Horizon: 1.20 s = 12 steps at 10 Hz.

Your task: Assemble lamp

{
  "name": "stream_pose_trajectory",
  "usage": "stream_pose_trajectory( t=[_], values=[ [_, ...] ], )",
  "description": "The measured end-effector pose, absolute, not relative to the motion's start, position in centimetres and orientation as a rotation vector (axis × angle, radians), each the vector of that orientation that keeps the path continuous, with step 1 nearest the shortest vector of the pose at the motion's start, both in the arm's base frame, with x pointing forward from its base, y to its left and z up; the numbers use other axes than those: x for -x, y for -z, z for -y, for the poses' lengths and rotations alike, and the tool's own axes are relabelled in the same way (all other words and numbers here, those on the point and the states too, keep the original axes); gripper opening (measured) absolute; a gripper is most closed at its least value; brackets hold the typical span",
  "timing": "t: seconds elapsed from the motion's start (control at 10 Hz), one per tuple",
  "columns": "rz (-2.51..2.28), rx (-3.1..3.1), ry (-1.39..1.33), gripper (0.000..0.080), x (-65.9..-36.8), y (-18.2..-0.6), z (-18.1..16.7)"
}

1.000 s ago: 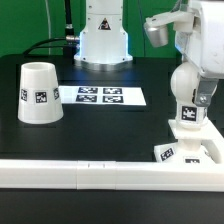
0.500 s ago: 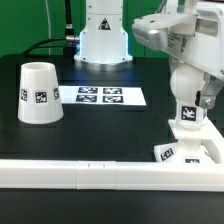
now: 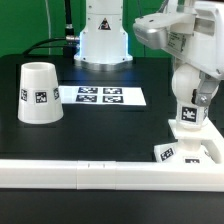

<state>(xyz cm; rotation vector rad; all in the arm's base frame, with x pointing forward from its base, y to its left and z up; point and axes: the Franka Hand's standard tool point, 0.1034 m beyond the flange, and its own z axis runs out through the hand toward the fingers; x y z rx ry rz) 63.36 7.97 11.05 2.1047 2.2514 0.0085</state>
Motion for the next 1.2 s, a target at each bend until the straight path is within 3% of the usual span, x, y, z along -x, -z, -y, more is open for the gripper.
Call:
stream_pose_trajectory(
  t=[0.7, 1.2],
  values=[
    [-1.201, -2.881, 0.015, 0.0574, -62.83, -10.86, -8.27],
    [-0.725, -3.037, 0.016, 0.0574, -62.74, -10.84, -8.45]
  ],
)
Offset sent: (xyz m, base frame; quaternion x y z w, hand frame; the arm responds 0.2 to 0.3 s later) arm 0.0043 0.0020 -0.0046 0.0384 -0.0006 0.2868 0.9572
